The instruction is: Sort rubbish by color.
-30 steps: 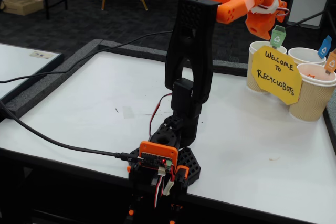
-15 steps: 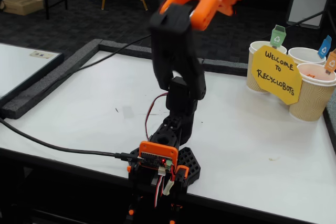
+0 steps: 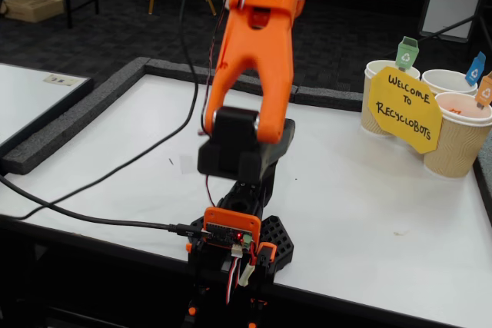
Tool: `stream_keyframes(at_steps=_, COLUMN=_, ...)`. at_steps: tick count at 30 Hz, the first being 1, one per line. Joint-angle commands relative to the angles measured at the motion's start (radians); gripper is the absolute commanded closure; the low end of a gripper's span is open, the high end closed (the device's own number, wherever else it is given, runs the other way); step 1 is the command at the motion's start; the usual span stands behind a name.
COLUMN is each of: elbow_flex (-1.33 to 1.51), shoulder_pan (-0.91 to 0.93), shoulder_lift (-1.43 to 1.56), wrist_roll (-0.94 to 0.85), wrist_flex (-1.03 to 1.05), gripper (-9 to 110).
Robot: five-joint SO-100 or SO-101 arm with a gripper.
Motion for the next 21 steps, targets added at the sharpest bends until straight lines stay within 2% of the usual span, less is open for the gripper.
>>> stream_keyframes(at_steps=1, elbow_flex=-0.021, shoulder_pan=-0.054, shoulder_lift=0.061, wrist_roll=-0.011, wrist_flex=0.011, gripper=91)
stream_keyframes(at_steps=5, elbow_flex=-0.034, shoulder_pan=-0.160, shoulder_lift=0.066, wrist_roll=-0.011, wrist_flex=0.049, gripper=91)
stream_keyframes(at_steps=12, elbow_flex=-0.035, shoulder_pan=-0.578, shoulder_lift=0.063, wrist_roll=-0.002, wrist_flex=0.112, gripper=93)
stream_keyframes(at_steps=21, elbow_flex=0.017, shoulder_pan=-0.759, shoulder_lift=-0.055, wrist_roll=-0.009, wrist_flex=0.172, gripper=93)
